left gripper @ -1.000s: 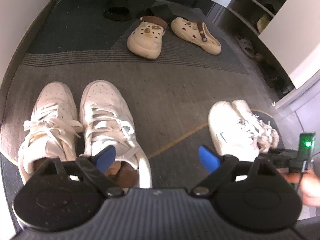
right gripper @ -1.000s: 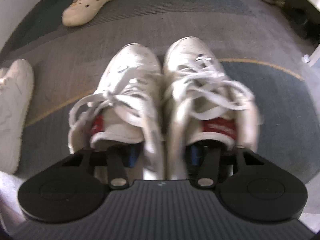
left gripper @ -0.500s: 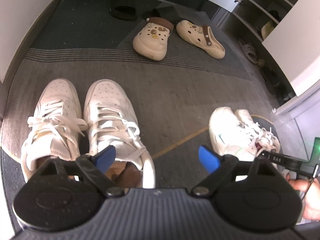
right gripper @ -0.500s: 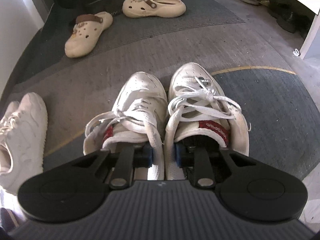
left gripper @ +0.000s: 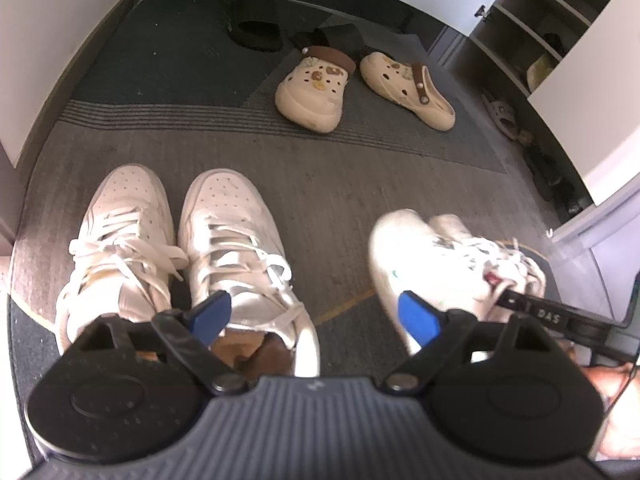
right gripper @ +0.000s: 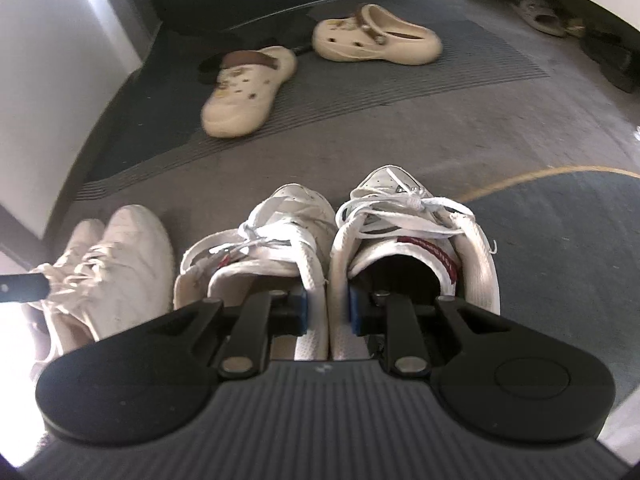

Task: Organize scattered shoes
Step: 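Set the red-label pair beside the other sneakers and open the right tool, then grasp a beige clog by its heel with the left tool, then lift the beige clog with the left tool and carry it toward the right tool, then grasp the clog's brown strap with the right tool while the left tool releases it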

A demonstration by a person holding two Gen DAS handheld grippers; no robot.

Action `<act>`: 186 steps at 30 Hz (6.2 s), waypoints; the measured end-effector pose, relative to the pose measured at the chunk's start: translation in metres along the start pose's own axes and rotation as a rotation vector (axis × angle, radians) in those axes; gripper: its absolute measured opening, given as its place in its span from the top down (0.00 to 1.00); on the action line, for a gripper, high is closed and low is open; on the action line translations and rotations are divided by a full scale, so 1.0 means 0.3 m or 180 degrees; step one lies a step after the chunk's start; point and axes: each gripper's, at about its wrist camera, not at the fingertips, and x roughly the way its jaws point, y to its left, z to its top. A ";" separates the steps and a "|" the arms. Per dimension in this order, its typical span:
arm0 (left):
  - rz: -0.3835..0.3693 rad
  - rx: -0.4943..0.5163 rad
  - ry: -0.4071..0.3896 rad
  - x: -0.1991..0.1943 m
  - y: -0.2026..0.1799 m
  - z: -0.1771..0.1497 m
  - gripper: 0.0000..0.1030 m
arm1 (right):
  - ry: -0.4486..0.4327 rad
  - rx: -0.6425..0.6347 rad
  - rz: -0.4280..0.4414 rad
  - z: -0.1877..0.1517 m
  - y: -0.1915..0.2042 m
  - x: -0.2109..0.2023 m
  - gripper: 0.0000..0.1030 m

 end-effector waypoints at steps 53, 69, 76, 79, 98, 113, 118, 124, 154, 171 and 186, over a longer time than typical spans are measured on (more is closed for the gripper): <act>0.0705 0.2170 0.0408 1.077 -0.422 1.055 0.20 | 0.0182 0.0545 0.0731 0.172 -0.220 -0.054 0.22; 0.1121 0.2090 0.1277 1.252 -0.422 1.132 0.79 | 0.0194 0.0952 0.0752 0.249 -0.306 0.024 0.22; 0.1027 0.2211 0.1357 1.182 -0.488 1.093 0.84 | -0.0024 0.1035 0.0806 0.287 -0.317 -0.022 0.22; 0.0892 0.2327 0.1407 1.146 -0.568 1.055 0.84 | -0.0100 0.1058 0.0777 0.293 -0.337 -0.046 0.22; 0.0226 0.3241 0.1803 1.111 -1.257 0.548 0.87 | -0.0719 0.1359 -0.0019 0.288 -0.716 -0.234 0.22; 0.0245 0.3686 0.1635 1.207 -1.436 0.309 0.86 | -0.0433 0.1621 -0.0272 0.081 -0.910 -0.268 0.22; 0.0158 0.3331 0.1383 1.191 -1.400 0.320 0.23 | -0.0473 0.1312 -0.0218 0.089 -0.872 -0.271 0.22; -0.0169 0.2757 0.0991 1.018 -1.310 0.425 0.22 | -0.0600 0.0620 -0.0056 0.084 -0.839 -0.235 0.22; -0.0503 0.1601 0.0322 0.474 -0.535 0.488 0.15 | 0.1237 -0.4579 0.0502 0.452 -0.398 0.439 0.57; -0.0687 0.1598 0.0340 0.445 -0.580 0.443 0.15 | 0.0702 -0.2570 0.0592 0.366 -0.537 0.227 0.84; -0.0765 0.1697 0.0390 0.451 -0.660 0.389 0.15 | 0.0159 -0.0262 -0.0473 0.006 -0.655 -0.043 0.85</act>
